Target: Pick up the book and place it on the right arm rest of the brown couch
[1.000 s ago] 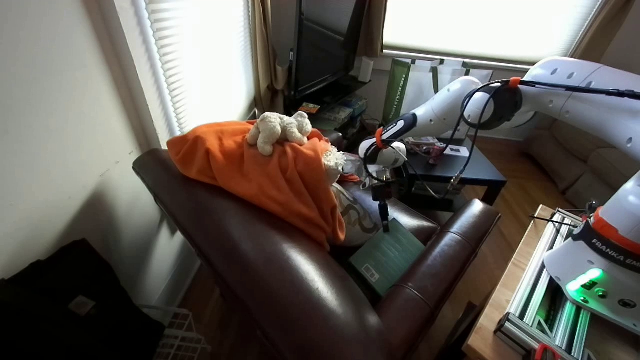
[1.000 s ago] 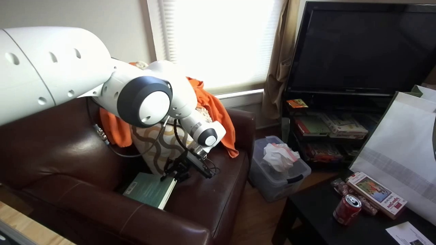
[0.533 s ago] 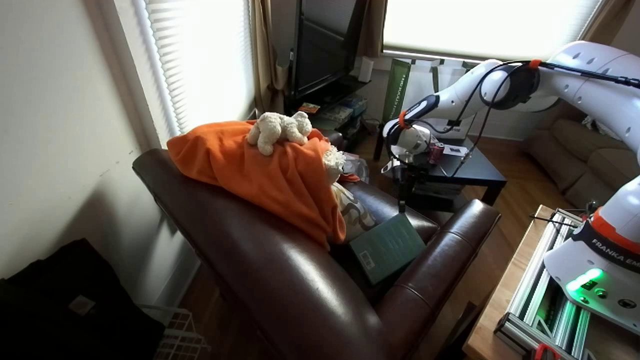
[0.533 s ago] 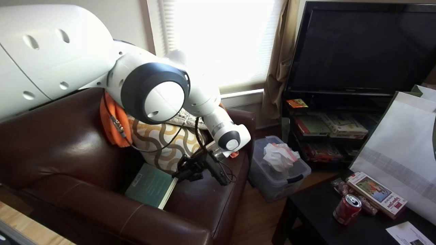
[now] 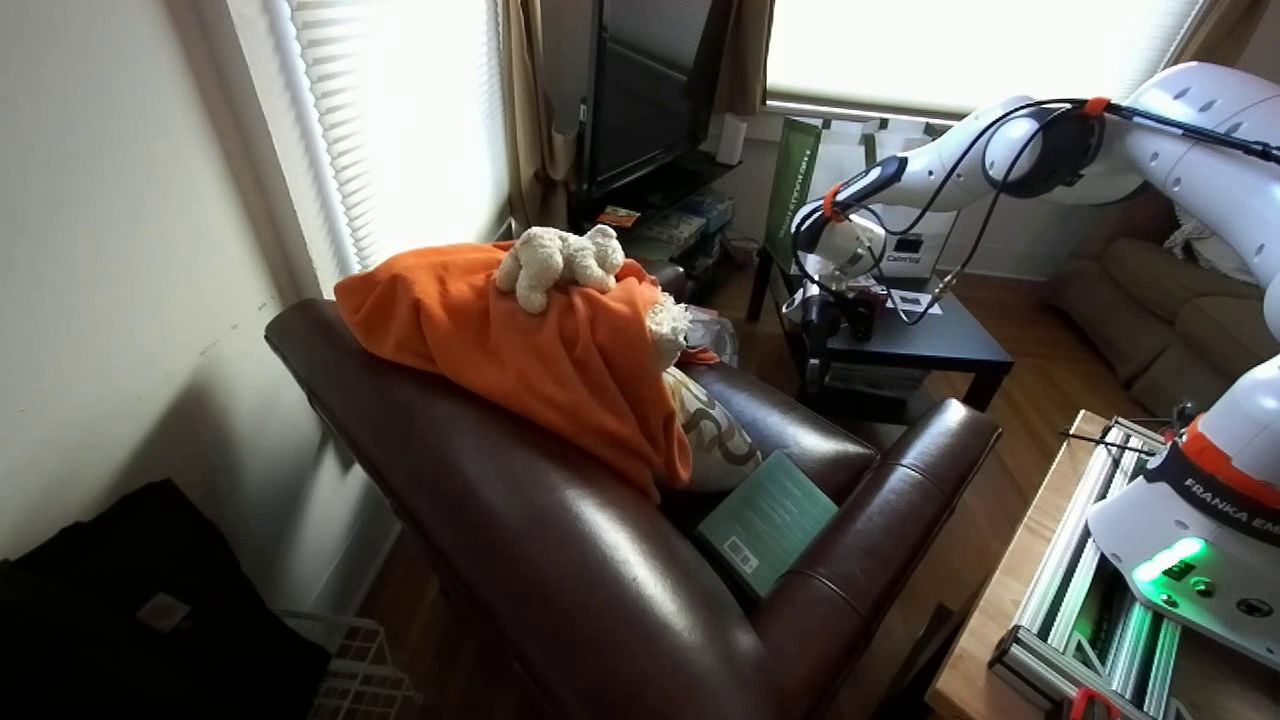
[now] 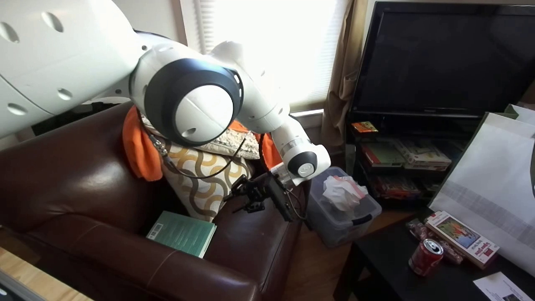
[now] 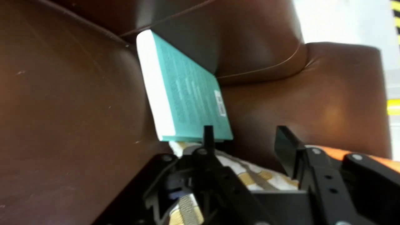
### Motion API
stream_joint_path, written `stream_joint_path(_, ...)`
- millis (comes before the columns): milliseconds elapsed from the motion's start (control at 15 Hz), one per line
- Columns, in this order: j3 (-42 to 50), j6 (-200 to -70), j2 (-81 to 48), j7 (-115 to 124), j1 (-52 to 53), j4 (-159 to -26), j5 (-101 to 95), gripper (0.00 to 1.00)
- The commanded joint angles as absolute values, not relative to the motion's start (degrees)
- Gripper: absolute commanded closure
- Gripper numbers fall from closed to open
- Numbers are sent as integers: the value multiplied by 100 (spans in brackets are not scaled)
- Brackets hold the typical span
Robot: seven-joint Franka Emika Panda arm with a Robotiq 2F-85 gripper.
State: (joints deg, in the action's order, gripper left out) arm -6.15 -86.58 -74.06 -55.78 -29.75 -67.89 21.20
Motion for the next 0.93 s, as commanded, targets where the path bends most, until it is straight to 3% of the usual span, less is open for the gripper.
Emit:
stream_joint_path(0, -546, -9905, -7852, -4988, -2496, -6620, 2335, 16)
stream_joint_path(133, -648, -10107, -8179, -4823, -2321, -6348, 2210, 2)
stream_joint_path(200, -712, -9976, -8367, -4876, -2242, -6136, 2106, 0)
stream_joint_path(533, -690, -9440, -8959, -5033, -1862, -5486, 1643, 0)
stream_joint_path(600, -619, -9590, -8573, -5148, -1807, -6111, 1585, 0)
stream_joint_path(867, -512, -9717, -8614, -5464, -1694, -6194, 1121, 0)
